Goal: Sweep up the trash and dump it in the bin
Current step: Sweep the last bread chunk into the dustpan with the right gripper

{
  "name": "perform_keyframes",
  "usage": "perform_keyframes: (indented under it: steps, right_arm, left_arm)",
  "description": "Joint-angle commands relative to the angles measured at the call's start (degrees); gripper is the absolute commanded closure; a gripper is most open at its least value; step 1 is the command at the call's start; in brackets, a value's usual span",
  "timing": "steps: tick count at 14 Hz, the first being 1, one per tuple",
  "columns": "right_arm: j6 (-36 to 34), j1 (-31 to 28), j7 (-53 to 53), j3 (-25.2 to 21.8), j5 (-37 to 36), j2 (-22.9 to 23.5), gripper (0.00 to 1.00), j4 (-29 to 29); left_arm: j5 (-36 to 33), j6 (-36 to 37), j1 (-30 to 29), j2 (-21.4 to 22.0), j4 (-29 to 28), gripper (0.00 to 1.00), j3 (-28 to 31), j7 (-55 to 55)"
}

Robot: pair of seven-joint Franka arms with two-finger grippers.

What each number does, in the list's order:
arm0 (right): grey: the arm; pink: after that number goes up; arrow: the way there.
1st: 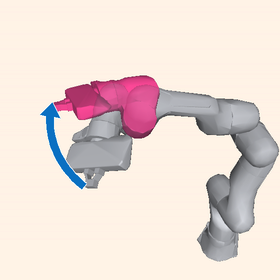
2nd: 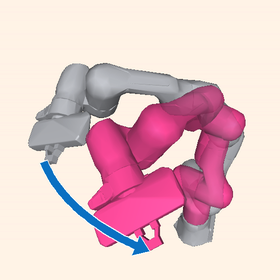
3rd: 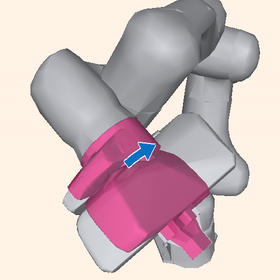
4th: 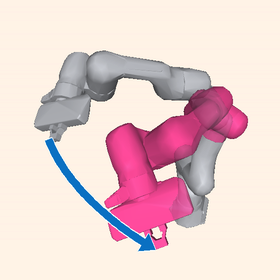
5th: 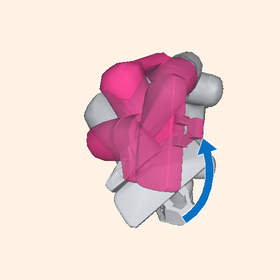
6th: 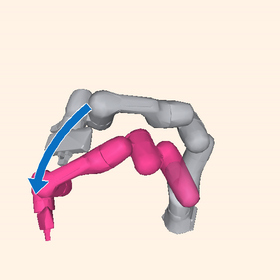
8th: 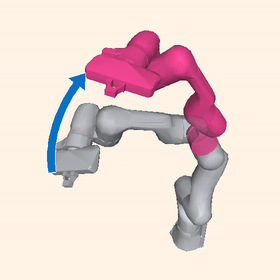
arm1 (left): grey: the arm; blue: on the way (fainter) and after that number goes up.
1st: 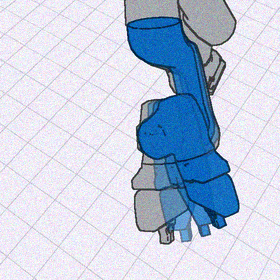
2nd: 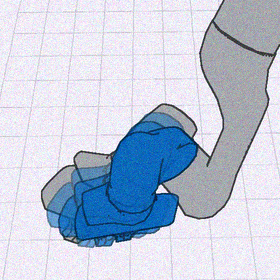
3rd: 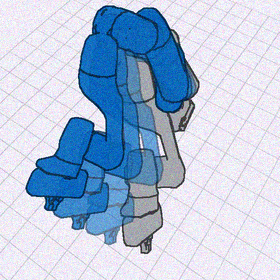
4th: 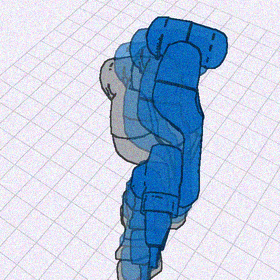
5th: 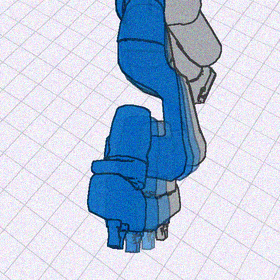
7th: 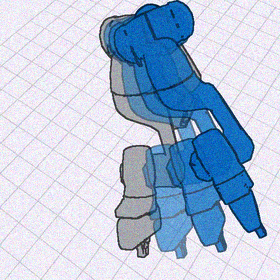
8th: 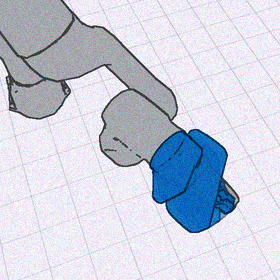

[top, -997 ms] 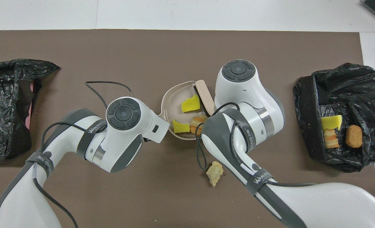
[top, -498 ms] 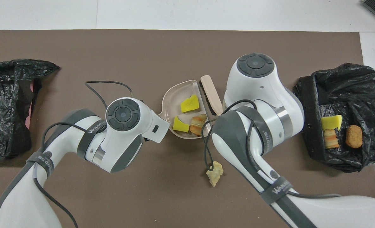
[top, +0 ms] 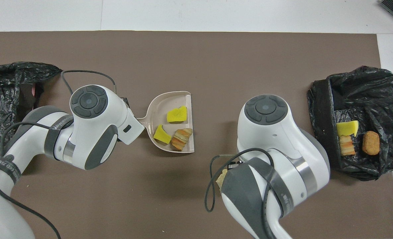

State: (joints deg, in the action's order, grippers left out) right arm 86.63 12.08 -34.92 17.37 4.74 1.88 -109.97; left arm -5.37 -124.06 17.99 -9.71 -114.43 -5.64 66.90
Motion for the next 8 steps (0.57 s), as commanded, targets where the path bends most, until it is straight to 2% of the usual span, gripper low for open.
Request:
perform_keyframes:
  steps: [1, 3, 5, 7, 8]
  right_arm:
    - [4.93, 2.14, -6.62, -0.05, 4.04, -8.72, 1.00, -11.03]
    - [7.57, 3.56, -9.98, -0.14, 8.42, -12.33, 1.00, -16.05]
    - [7.85, 4.26, -14.01, -0.05, 11.08, -13.04, 1.00, -17.82]
    - [9.42, 8.82, -19.63, -0.05, 11.52, -12.87, 1.00, -19.40]
    - [10.39, 9.10, -22.01, -0.05, 11.70, -13.04, 1.00, -20.62]
  left_arm:
    - [-0.61, 1.28, 0.99, 3.11, -3.25, 1.00, -0.16, 3.05]
    - [-0.87, 1.01, 3.53, 4.69, -5.45, 1.00, -0.07, 3.06]
    - [-1.13, 0.32, 5.81, 7.06, -9.04, 1.00, -0.07, 2.62]
    - [-1.22, -0.48, 7.93, 8.82, -11.60, 1.00, -0.07, 2.18]
    - [-1.31, -0.48, 8.72, 9.61, -12.92, 1.00, -0.07, 2.09]
